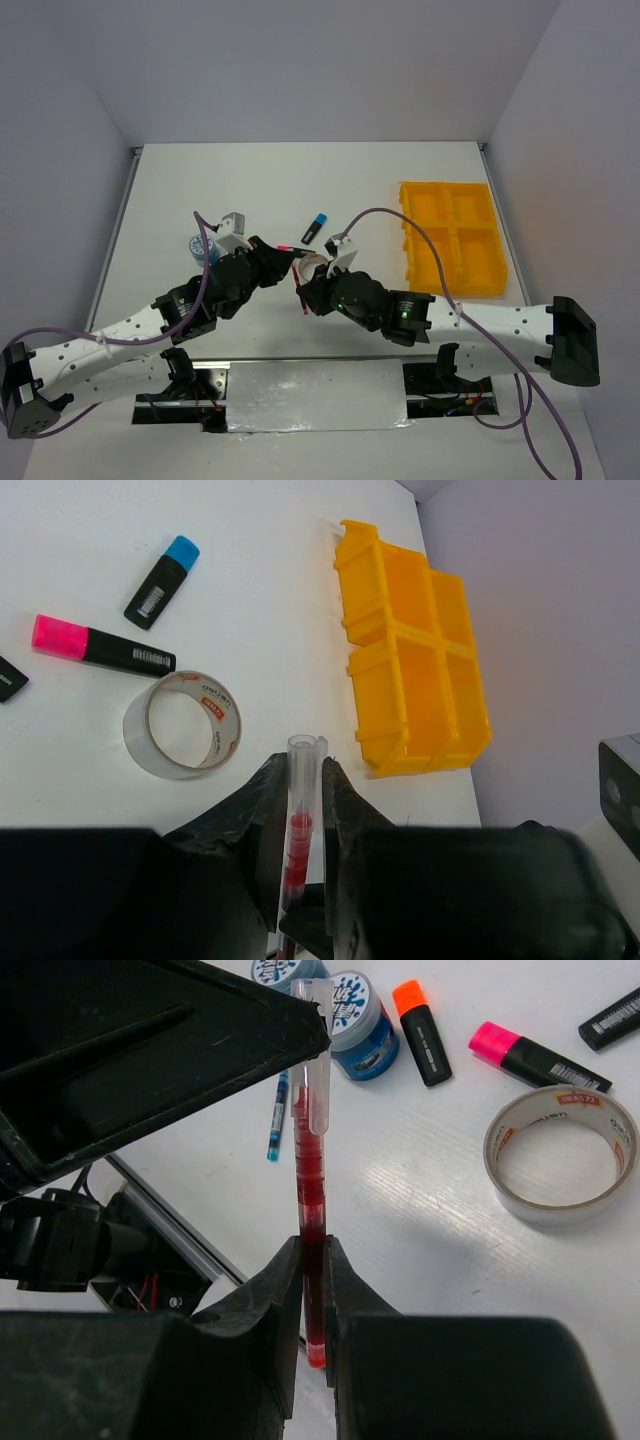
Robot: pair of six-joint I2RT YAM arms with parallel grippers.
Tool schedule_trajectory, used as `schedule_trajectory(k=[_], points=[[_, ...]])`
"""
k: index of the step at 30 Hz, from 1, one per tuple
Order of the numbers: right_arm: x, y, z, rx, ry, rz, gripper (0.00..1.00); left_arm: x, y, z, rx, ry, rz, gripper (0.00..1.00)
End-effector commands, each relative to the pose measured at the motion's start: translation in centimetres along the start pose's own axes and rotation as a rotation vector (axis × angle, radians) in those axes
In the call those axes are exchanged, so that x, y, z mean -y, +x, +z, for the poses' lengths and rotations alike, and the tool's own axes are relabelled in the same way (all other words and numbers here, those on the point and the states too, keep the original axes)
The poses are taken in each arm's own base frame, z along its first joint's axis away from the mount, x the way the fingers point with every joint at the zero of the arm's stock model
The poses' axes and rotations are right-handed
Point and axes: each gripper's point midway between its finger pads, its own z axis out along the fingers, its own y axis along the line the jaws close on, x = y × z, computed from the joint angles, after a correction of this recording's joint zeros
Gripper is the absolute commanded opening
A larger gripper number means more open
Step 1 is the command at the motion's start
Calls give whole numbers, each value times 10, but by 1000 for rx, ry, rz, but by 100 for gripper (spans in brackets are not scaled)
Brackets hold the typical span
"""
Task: Sort the stationery into containers
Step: Close the pen cap on the pen.
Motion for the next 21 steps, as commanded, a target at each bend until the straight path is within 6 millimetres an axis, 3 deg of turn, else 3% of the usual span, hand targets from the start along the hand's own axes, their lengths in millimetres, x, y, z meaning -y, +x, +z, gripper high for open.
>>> schedule_trajectory(k=[1,11,16,21], points=[[-8,-27,1,83,19,44,0,13,-7,-4,19,53,-20,0],[-17,-62,-5,182,9,-27,0,10,1,-5,-19,54,42,0],[-22,-69,-8,227,-38,-93,0,15,4,-6,-42,81,67,0],[-30,-75,-10,258,-89,-136,0,20,9,-6,-68,105,84,9]])
